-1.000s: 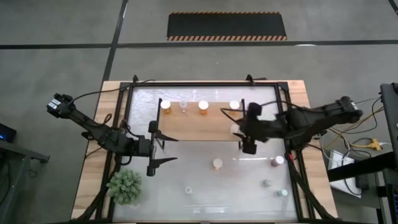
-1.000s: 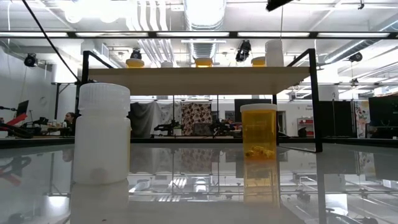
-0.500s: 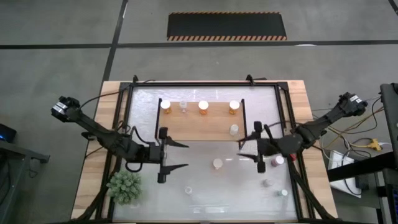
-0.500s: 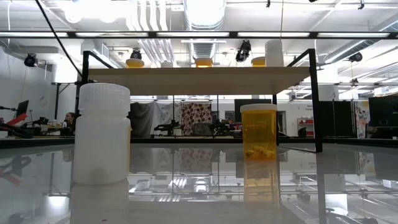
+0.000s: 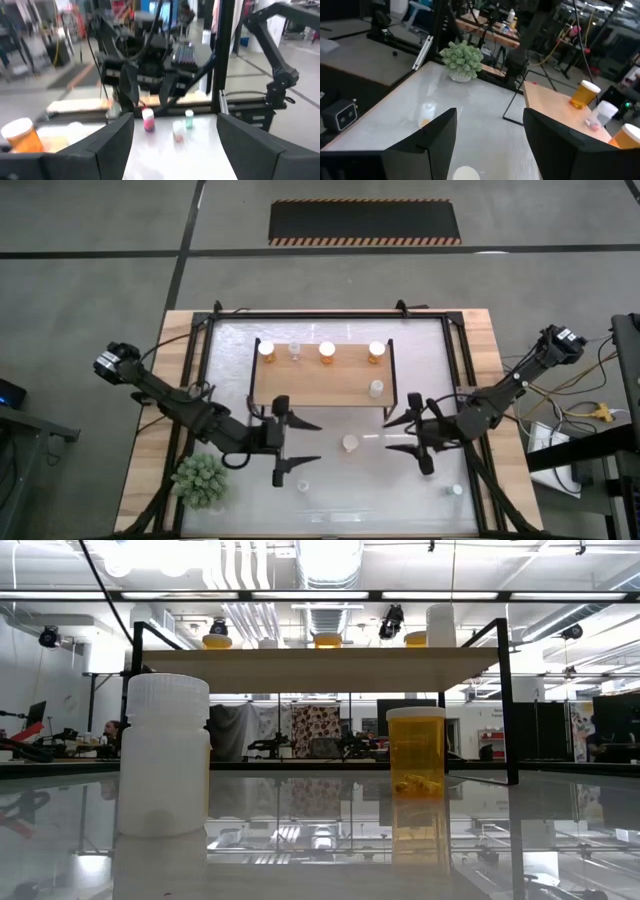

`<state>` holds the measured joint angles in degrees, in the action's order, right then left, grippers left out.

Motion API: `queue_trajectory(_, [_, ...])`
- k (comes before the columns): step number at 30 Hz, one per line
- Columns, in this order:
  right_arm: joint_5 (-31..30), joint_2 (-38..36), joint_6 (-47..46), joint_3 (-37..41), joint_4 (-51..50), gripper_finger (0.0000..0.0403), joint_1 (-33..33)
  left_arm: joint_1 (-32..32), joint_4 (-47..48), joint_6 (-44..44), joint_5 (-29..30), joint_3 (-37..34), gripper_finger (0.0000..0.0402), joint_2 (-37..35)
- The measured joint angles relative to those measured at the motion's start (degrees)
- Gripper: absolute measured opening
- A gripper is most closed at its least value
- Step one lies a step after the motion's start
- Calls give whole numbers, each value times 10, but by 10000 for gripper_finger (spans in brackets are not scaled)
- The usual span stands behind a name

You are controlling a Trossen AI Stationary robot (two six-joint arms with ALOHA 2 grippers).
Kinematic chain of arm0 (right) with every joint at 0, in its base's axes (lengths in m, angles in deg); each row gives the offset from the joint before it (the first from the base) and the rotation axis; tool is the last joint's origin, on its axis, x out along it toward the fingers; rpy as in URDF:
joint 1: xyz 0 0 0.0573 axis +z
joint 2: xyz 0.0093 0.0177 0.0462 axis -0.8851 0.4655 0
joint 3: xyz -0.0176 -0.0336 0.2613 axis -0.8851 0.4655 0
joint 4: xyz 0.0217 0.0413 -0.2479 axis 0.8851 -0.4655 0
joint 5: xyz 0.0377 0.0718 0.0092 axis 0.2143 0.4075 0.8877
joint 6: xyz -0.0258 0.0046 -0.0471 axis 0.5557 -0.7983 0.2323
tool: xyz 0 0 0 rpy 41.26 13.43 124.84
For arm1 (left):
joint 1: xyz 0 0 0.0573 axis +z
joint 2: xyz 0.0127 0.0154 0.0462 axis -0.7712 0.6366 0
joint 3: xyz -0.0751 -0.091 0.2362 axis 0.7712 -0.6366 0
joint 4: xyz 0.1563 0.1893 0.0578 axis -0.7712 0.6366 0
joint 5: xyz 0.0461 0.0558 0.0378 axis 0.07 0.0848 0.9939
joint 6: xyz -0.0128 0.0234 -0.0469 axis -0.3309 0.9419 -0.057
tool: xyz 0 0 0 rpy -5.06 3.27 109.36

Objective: Pick and place medicine bottles onto shelf by color
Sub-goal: Put the white pill bottle on the shelf

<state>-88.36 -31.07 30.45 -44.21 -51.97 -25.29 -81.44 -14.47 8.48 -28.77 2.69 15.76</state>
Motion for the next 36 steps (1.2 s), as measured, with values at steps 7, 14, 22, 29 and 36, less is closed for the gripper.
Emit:
queue_trajectory(7, [1, 0, 41, 19, 21, 219, 15, 0, 174, -118, 1, 97, 267, 64])
queue_trajectory(14, [1, 0, 41, 24, 20, 219, 16, -3, 394, -314, -65, 168, 267, 130])
queue_trajectory(22, [1, 0, 39, 24, 20, 219, 15, -11, 447, -352, -173, 200, 267, 205])
queue_trajectory(29, [1, 0, 17, 28, 20, 219, 15, -30, 579, -354, -176, 259, 267, 273])
queue_trajectory(36, [1, 0, 16, 31, 20, 219, 15, -42, 616, -352, -174, 305, 267, 322])
